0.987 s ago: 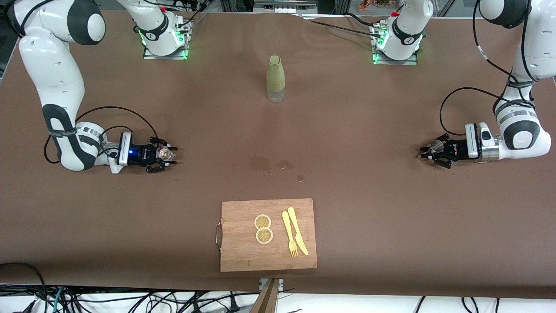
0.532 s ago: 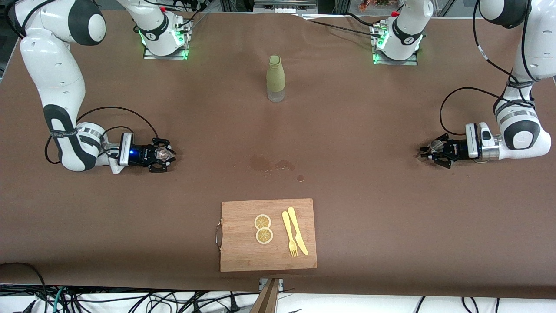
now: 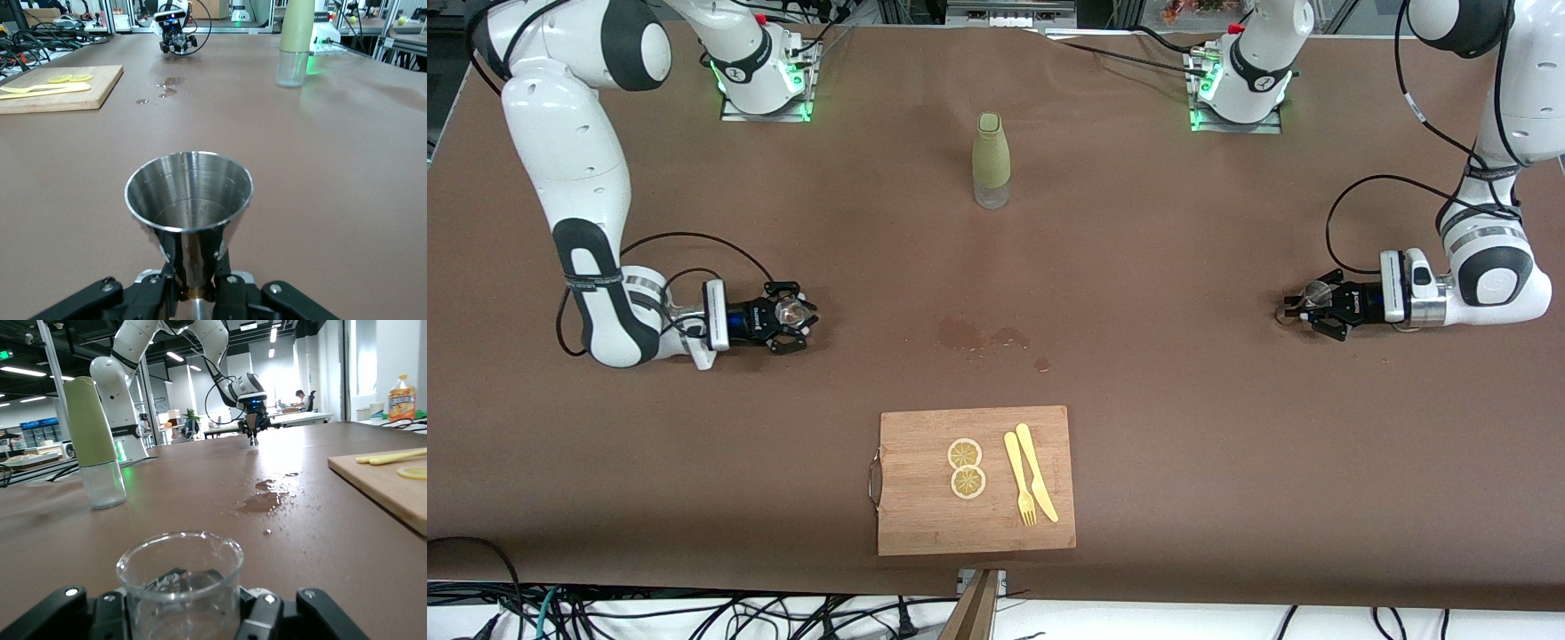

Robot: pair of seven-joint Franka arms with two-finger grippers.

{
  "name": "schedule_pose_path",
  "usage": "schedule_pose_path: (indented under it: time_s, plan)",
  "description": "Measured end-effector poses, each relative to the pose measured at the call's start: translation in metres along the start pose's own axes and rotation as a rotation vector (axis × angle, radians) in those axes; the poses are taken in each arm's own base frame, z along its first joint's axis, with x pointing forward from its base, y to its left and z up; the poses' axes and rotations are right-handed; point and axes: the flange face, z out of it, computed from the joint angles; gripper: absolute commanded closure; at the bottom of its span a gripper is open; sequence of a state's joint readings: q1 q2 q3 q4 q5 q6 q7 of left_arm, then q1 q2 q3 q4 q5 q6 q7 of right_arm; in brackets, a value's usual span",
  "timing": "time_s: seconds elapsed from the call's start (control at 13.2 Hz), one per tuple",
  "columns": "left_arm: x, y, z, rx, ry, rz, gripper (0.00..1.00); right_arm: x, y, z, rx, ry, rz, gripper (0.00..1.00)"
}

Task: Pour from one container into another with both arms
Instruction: 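Lift the beaker and jigger, bringing both grippers together mid-table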

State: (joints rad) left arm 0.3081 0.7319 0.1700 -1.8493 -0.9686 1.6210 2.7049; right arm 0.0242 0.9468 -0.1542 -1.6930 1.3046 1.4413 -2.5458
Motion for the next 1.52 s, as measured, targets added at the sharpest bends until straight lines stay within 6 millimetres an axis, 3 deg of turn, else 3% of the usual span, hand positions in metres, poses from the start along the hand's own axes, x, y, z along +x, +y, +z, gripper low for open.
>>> schedule_pose_path:
  time_s: [0.15, 0.3, 0.68, 0.91, 1.22, 1.52]
  plan:
    - [0.005, -0.002, 0.008, -0.018, 0.025, -0.014, 1.00, 0.020, 0.017, 0.012, 0.029, -0.012, 0.020, 0.89]
    - [0.019, -0.017, 0.031, -0.008, 0.066, -0.033, 1.00, 0.048, 0.034, 0.024, 0.052, -0.026, 0.024, 0.98]
    - [0.082, -0.081, 0.110, -0.016, 0.028, -0.075, 1.00, 0.120, 0.058, 0.062, 0.084, -0.035, 0.031, 1.00]
    - [0.121, -0.108, 0.148, 0.019, -0.033, -0.138, 1.00, 0.159, 0.077, 0.097, 0.094, -0.080, 0.025, 1.00]
    - [0.164, -0.126, 0.222, 0.069, -0.060, -0.222, 1.00, 0.207, 0.089, 0.146, 0.056, -0.114, 0.065, 1.00]
    - [0.203, -0.129, 0.286, 0.117, -0.109, -0.291, 1.00, 0.244, 0.100, 0.176, 0.018, -0.141, 0.110, 1.00]
